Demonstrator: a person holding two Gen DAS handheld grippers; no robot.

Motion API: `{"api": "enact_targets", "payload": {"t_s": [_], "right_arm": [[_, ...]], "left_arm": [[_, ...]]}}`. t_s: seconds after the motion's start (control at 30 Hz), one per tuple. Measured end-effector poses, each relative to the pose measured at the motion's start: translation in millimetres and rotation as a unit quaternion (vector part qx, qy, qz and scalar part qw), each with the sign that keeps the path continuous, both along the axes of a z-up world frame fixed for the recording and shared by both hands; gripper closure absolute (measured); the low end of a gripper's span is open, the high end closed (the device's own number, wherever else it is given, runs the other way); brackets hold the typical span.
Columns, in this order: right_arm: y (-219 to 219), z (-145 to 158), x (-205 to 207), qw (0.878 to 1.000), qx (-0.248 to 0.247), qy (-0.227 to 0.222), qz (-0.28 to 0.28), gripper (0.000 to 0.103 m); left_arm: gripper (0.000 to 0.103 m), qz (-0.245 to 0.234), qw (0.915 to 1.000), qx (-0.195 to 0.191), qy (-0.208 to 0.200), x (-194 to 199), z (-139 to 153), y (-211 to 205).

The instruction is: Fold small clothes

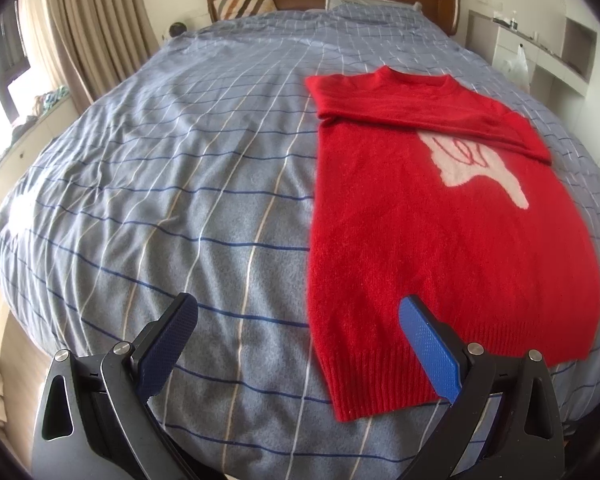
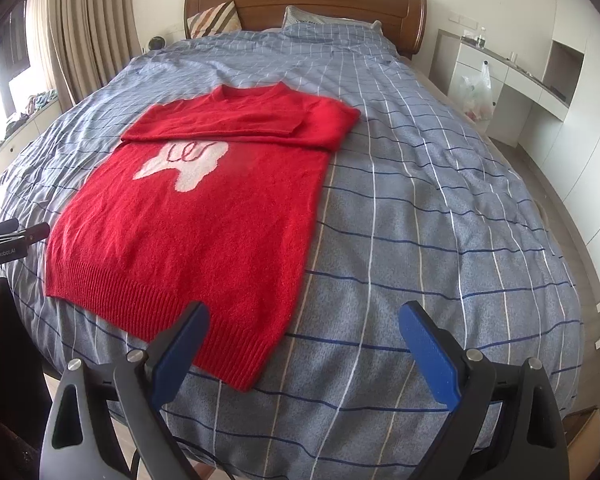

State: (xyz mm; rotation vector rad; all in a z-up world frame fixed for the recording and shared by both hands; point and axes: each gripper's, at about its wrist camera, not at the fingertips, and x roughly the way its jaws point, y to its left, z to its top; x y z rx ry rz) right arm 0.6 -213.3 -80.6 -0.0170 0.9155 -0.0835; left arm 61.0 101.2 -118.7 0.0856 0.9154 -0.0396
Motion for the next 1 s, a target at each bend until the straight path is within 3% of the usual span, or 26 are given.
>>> {"api": "enact_targets", "payload": {"t_s": [0.2,0.3,0.4,0.5,0.57,0.63,0.8,0.83,0.87,0.9,1.0], "right_arm": [[2.1,2.1,1.7,1.000,-0.014,-0.002,0.001,0.008],[0.4,0.5,2.1,1.000,-0.003,-0.004,0.003,0.008],[-6.6,-8.3,-0.6,0.998,0.063,-0.006,0.022,0.008],[-14.9,-30.9,-2.4,0.987,0.153,0.019,0.031,0.009],[-18.7,-47.4,-4.0,0.973,0.227,0.034,0.031,0.012],[-21.4,-61.8,-3.6,0.959,0.277,0.044,0.026,0.019],[-21.5,-89.0,2.4,0.941,0.328,0.080,0.002,0.049],[-21.8,-92.2,4.3,0.938,0.336,0.084,-0.002,0.055],[-22.4,-94.9,6.7,0.936,0.339,0.090,-0.006,0.079],[-22.5,-97.6,9.0,0.937,0.336,0.098,-0.008,0.099],[-24.2,-93.7,8.0,0.933,0.343,0.104,0.002,0.099]], "left_arm": [[0.002,-0.003,0.9998,-0.007,0.018,-2.7,-12.3,2.9],[0.002,-0.011,0.9987,-0.032,0.038,-3.3,-20.1,6.1],[0.002,-0.024,0.9929,-0.096,0.065,-6.6,-29.9,14.1],[0.005,-0.030,0.9859,-0.144,0.079,-10.5,-36.7,20.5],[0.019,-0.037,0.9834,-0.156,0.085,-10.1,-38.5,20.0],[0.026,-0.041,0.9824,-0.158,0.091,-8.7,-40.7,18.2],[0.046,-0.037,0.9841,-0.148,0.091,-7.3,-41.8,18.1],[0.063,-0.038,0.9844,-0.145,0.092,-7.2,-41.8,18.7],[0.090,-0.039,0.9840,-0.147,0.093,-7.5,-41.8,18.6],[0.099,-0.039,0.9826,-0.154,0.097,-7.2,-42.1,20.5],[0.100,-0.039,0.9789,-0.175,0.099,-11.5,-34.1,25.9]]}}
